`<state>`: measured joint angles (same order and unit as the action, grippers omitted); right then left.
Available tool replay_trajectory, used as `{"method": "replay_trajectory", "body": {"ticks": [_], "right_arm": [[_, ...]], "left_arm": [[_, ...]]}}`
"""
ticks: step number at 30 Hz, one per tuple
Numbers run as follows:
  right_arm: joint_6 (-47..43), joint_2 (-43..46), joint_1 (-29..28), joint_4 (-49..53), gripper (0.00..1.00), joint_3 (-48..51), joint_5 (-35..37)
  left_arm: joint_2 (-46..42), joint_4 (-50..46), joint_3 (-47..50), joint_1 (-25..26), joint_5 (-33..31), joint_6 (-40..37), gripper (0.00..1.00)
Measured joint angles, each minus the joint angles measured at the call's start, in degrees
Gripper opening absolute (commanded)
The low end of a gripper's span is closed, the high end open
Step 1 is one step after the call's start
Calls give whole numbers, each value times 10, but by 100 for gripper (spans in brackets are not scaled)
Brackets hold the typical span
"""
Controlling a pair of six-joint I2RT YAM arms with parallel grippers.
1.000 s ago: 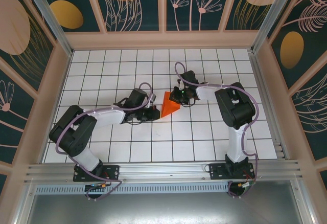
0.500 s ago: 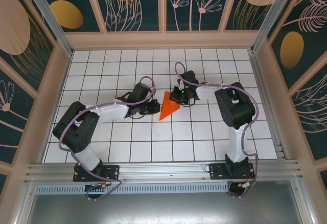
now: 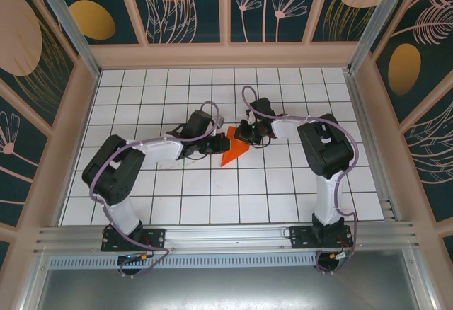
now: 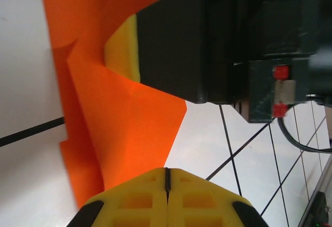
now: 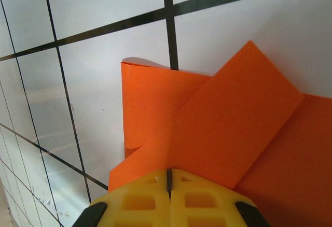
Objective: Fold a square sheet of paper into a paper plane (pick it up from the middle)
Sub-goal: Fourth fold the wing at the center of the table.
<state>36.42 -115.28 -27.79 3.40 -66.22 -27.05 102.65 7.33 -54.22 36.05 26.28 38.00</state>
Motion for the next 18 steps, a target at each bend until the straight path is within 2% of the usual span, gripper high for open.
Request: {"method": "replay_trajectory", "body": {"ticks": [5, 18], "right_arm": [[0, 0, 0, 0, 0, 0, 0], [0, 0, 0, 0, 0, 0, 0]], "left_arm": [[36, -10, -12, 7, 16, 0, 5], [40, -17, 28, 8, 18, -1, 4]]}}
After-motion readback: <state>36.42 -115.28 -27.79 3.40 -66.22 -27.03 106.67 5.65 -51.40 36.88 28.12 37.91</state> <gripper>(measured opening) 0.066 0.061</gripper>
